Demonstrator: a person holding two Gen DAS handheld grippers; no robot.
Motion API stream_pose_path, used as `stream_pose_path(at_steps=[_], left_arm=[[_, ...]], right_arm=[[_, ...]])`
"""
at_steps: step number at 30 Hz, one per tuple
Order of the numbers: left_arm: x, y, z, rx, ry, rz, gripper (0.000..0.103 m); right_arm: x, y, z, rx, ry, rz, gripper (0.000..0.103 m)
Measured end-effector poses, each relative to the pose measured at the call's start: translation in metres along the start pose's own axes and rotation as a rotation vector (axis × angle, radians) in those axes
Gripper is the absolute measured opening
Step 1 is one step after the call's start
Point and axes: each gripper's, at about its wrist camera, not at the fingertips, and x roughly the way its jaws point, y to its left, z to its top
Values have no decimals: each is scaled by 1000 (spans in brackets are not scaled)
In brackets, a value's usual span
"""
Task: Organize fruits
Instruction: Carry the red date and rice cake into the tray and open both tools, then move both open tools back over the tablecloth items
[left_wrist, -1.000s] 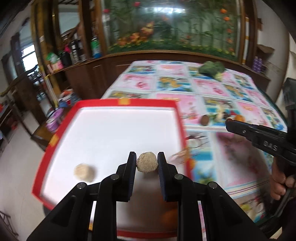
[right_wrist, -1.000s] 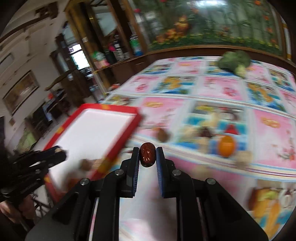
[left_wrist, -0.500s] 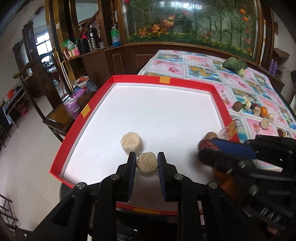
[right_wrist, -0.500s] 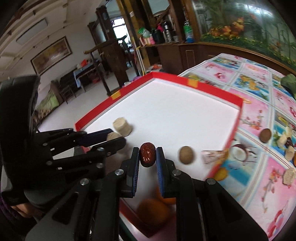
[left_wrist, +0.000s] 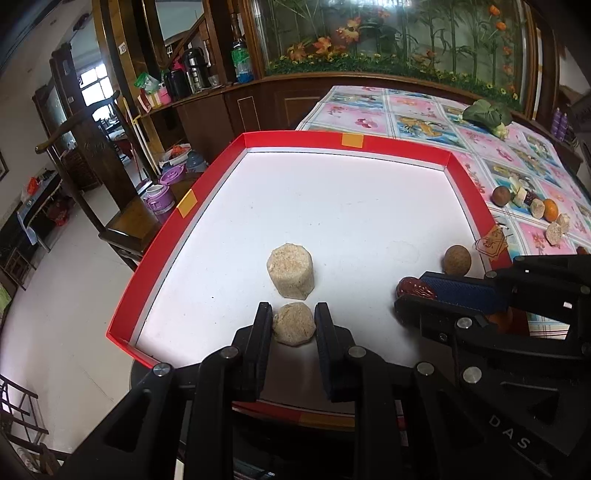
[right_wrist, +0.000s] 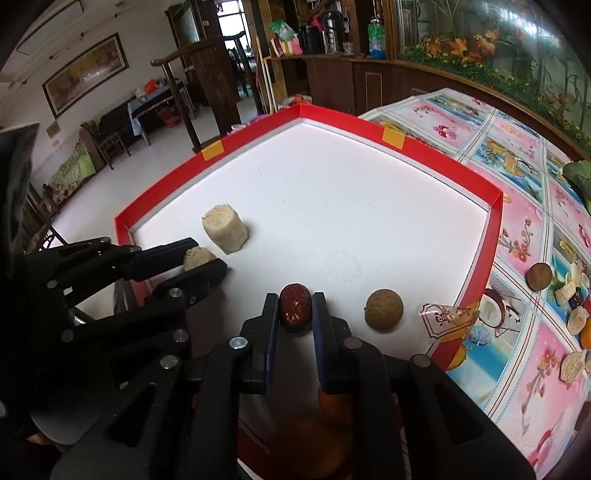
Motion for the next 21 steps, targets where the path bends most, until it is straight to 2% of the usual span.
stream_pose_path(at_steps=[4, 6, 7, 8, 10, 11, 12, 16, 21], left_arm=[[0, -3, 0, 8, 1, 37, 26], [-1, -3, -1, 11, 2, 68, 36], [-2, -3, 0, 10, 3, 71, 45], [-3, -4, 0, 10, 1, 70, 52], [-6, -5, 0, 16, -5, 85, 58], [-7, -6, 1, 20, -7, 88, 59], [-9, -7, 1, 24, -11, 91, 59], [-15, -13, 4, 38, -25, 109, 61], [-22, -20, 7, 53, -35, 120, 63]], right_arm=[[-1, -4, 1, 12, 16, 10, 22], [-4, -7, 1, 28, 9, 13, 26], [-7, -10, 0, 38, 1, 22, 26], [-11, -14, 0, 49, -14, 33, 30], [-22, -22, -2, 83, -54, 51, 40], [-26, -25, -3, 95, -70, 57, 46], [-31, -29, -3, 108, -88, 62, 47], [-52, -47, -7, 149, -150, 58, 47], [-65, -71, -13, 201, -174, 41, 47]])
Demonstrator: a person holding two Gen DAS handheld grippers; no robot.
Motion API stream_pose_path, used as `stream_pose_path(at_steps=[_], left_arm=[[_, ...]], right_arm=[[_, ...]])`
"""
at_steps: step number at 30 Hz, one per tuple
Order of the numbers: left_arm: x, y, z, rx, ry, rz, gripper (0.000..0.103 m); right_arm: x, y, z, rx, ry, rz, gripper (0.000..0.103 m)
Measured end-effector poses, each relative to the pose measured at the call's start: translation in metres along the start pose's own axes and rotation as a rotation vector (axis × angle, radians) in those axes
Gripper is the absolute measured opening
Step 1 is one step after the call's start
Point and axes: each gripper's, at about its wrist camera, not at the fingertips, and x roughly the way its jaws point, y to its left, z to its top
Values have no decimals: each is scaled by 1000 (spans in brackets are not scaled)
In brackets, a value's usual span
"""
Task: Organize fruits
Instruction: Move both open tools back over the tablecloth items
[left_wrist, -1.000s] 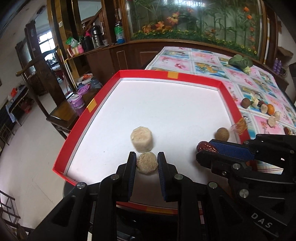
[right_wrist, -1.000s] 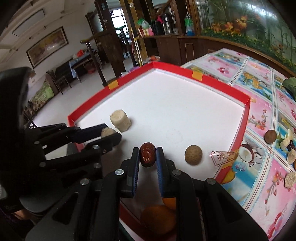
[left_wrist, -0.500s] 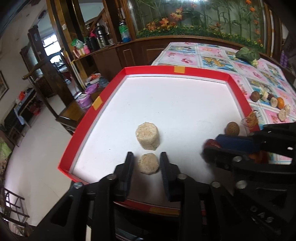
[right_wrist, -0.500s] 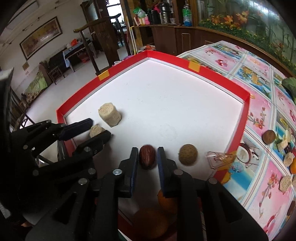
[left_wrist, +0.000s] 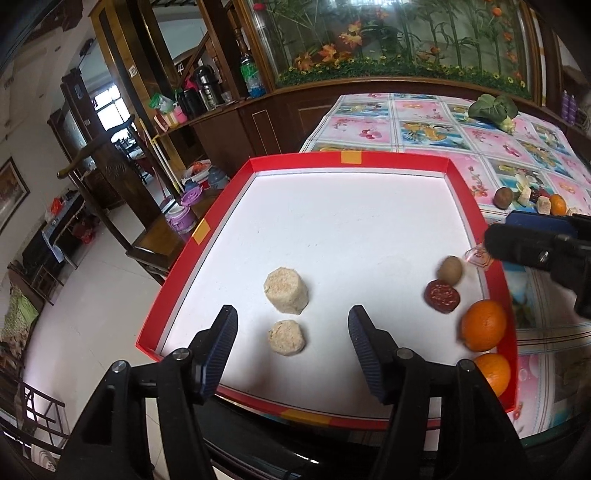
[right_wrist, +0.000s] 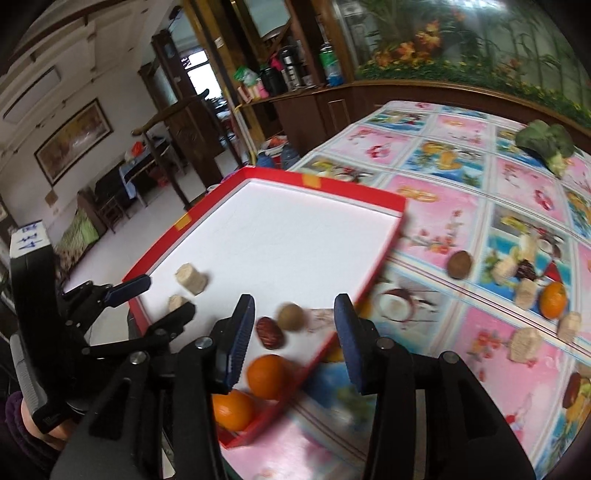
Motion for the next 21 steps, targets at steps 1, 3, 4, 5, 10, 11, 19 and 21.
stream_pose_path(at_steps=[1, 3, 4, 5, 10, 11, 19, 21], left_arm=[[-2, -2, 1, 5, -1, 1, 64], [-5, -6, 2, 15, -6, 4, 65], [-6, -8, 3, 20, -8, 5, 65], [-7, -10, 4, 25, -9, 5, 65], [-12, -22, 10, 53, -16, 5, 65], [-13, -24, 10, 57, -17, 5, 66], [-29, -55, 25, 130, -56, -40, 73], [-34, -66, 30, 153, -71, -80, 78]], right_arm=[[-3, -5, 0, 11, -5, -5, 47], [-10, -17, -1, 33, -16, -17, 47], [-14, -24, -1, 45, -23, -21, 47], [-17, -30, -1, 55, -30, -24, 47], [-42, -60, -4, 100, -74, -66, 47], [-47, -66, -6, 108, -81, -74, 47], [-99, -131, -33, 172, -105, -229, 47], [-106, -145, -43, 177, -86, -280, 48]])
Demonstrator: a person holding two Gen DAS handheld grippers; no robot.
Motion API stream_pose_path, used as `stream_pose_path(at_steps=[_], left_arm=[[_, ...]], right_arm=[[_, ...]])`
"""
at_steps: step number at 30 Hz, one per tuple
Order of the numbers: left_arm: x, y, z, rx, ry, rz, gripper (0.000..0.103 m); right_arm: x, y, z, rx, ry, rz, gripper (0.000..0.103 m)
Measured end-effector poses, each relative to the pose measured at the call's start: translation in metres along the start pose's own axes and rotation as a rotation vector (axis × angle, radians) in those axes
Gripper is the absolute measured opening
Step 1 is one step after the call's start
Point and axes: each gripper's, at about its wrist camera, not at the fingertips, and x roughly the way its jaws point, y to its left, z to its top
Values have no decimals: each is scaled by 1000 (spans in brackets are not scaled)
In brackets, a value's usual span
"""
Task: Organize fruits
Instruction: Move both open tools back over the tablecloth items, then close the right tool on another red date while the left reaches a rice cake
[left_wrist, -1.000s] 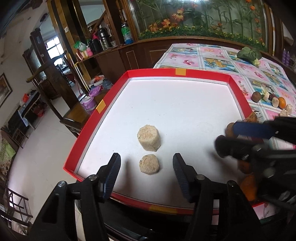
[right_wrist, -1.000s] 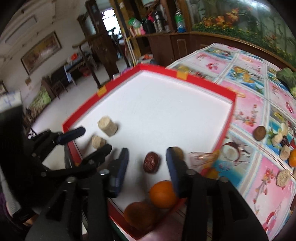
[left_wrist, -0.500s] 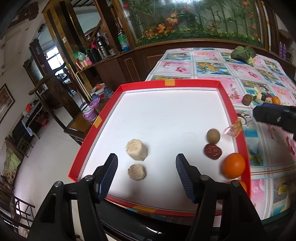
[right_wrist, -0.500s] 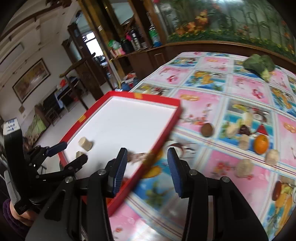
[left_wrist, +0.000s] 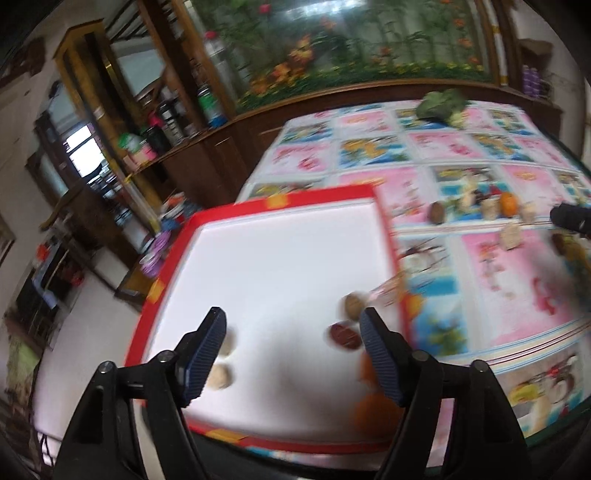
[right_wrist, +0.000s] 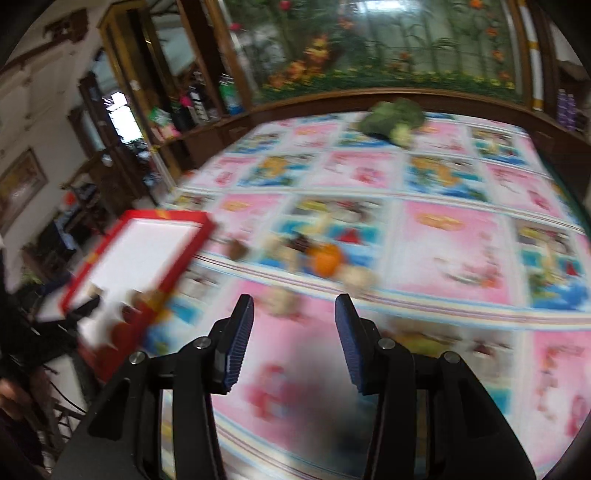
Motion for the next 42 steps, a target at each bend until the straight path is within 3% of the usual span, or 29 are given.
stream_pose_path(at_steps=[6, 16, 25, 40, 42], left_arm=[[3, -39, 19, 58, 2, -137, 78], [11, -92, 42, 117, 30, -252, 78], [27, -129, 60, 141, 60, -332, 78], [50, -163, 72, 177, 112, -329, 77], [53, -167, 70, 186, 116, -328, 72]], right_arm=[[-2, -41, -21, 24, 74, -82, 48], [13, -30, -18, -45, 91, -81, 48], [29, -26, -20, -85, 125, -112, 29], [31, -22, -20, -158, 153, -128, 29], [31, -19, -21, -176, 144, -142, 29]])
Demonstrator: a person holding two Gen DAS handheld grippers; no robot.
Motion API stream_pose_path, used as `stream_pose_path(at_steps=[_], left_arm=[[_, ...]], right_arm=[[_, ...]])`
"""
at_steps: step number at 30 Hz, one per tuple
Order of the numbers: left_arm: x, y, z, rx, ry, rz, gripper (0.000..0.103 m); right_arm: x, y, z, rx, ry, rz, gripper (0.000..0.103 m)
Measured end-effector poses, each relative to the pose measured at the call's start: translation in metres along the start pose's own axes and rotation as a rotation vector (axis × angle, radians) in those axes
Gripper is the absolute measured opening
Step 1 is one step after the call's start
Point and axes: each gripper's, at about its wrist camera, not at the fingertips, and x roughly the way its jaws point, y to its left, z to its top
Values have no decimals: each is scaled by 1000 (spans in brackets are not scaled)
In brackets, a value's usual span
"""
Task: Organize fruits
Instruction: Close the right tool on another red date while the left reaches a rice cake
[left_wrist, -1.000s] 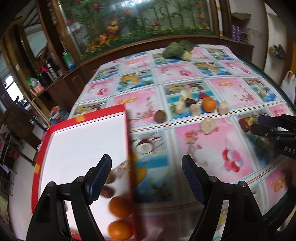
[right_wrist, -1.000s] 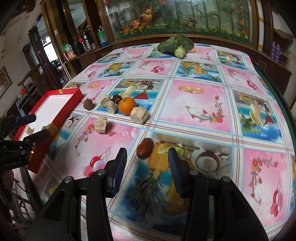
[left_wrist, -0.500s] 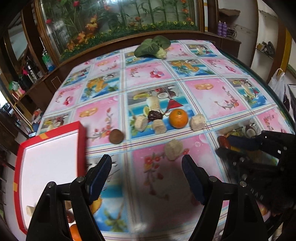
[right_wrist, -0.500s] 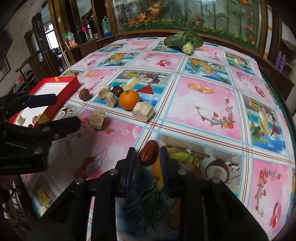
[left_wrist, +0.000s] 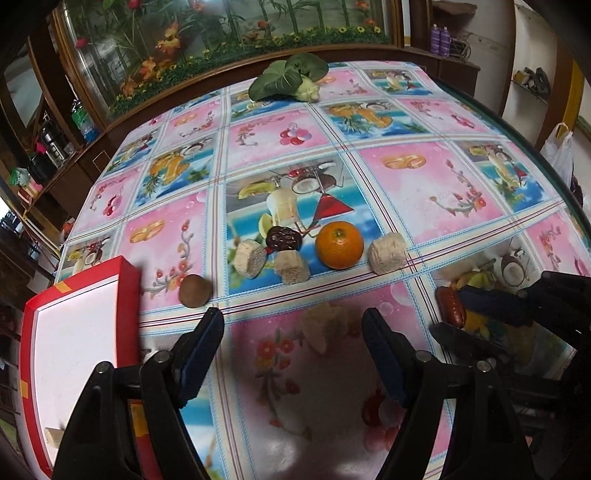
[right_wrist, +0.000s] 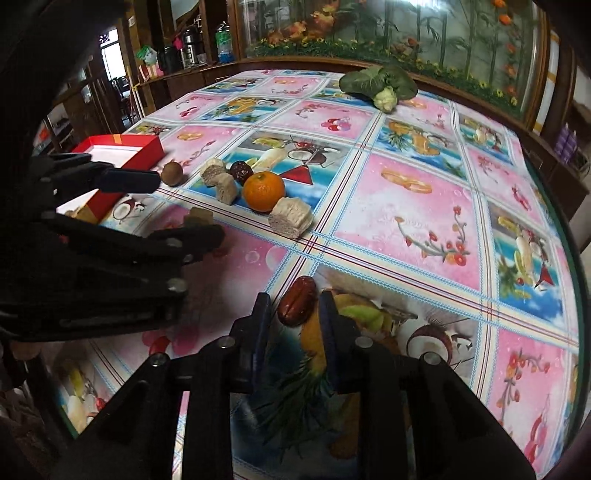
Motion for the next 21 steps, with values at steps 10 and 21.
stream_pose_path(at_steps=[10, 21], left_arm=[[10, 3, -2, -20, 8, -98, 27], [-5, 16, -11, -69, -30, -109, 25]], right_arm=[[-1, 5, -2, -23, -24, -8, 21], [-5, -1, 1, 35, -56, 62, 20]])
